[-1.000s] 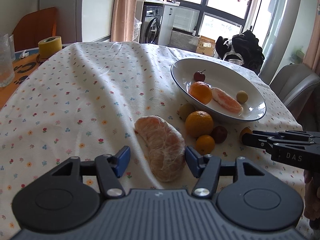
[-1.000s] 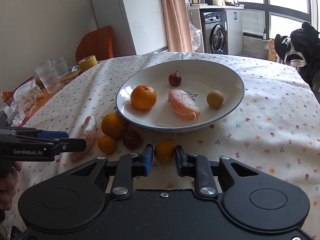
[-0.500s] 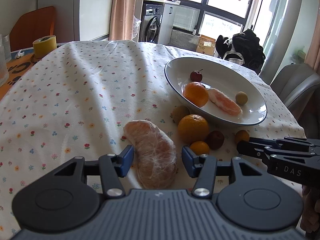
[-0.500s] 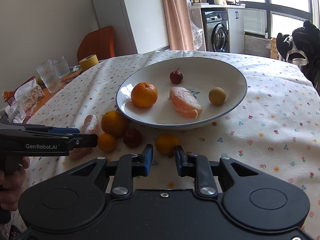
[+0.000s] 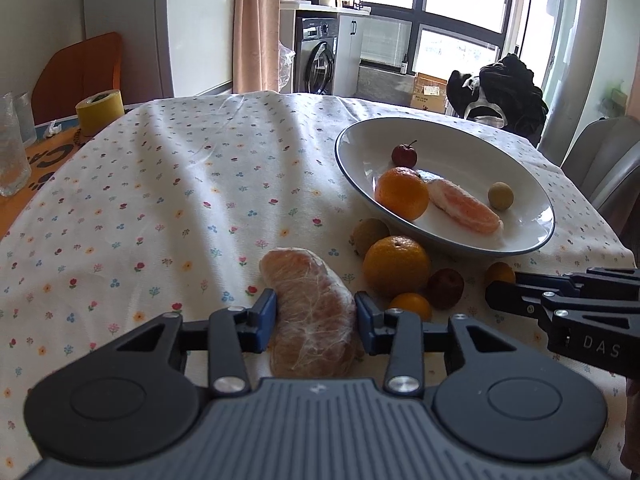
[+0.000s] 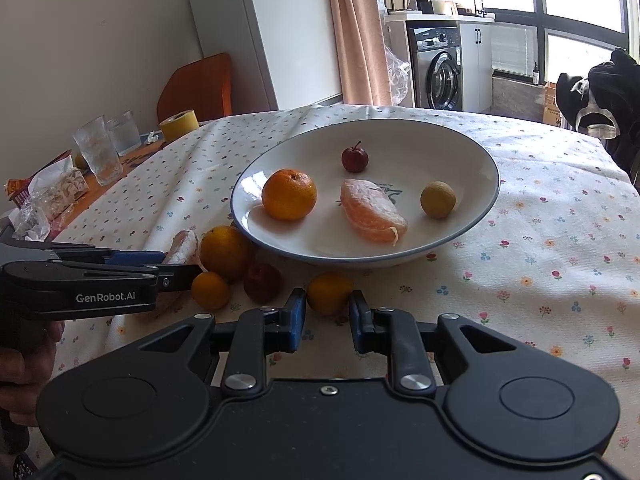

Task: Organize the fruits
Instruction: 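Move the left tool to the large peeled pomelo segment and close on it, then carry the pomelo segment into the bowl with the left tool while the right tool carries an orange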

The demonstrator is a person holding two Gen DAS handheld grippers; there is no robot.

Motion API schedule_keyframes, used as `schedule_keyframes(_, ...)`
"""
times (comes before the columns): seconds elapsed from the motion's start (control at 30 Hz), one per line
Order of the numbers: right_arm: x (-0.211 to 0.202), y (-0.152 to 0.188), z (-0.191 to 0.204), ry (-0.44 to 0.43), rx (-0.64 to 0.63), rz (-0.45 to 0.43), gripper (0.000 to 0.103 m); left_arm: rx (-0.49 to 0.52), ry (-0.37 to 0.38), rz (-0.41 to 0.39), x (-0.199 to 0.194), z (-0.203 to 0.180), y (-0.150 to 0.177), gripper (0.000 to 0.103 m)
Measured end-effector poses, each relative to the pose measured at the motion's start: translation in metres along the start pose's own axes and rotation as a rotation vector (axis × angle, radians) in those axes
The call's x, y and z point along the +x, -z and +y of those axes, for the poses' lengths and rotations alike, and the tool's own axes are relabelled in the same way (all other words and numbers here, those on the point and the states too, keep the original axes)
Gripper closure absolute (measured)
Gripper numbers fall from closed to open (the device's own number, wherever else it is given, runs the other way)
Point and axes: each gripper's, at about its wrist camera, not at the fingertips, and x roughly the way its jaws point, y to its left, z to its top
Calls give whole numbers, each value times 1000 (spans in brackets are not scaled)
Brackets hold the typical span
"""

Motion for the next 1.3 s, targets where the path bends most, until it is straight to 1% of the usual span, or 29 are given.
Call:
schedule_keyframes(0.2, -7, -4, 9, 0, -16, -16, 82, -43, 54, -4, -7, 10, 2, 66)
schedule_keyframes(0.33, -10, -9, 18, -2, -35, -18, 82, -59, 82, -24, -15, 14, 0, 74)
schedule_keyframes(0.57, -14, -12, 29, -4, -56, -25, 82, -119, 132, -48, -29, 29, -3, 86)
schedule_keyframes(0.8, -18, -17, 37, -2, -68, -43, 82, -152, 168, -60, -38, 38, -4, 88)
schedule_keyframes(1.07, -23, -23, 41, -5, -78, -67, 82, -152, 187, -88, -48, 38, -8, 88)
schedule_keyframes(1.3, -31, -32, 40, 0, -81, -109, 83, -127, 205, -120, -56, 33, -20, 88)
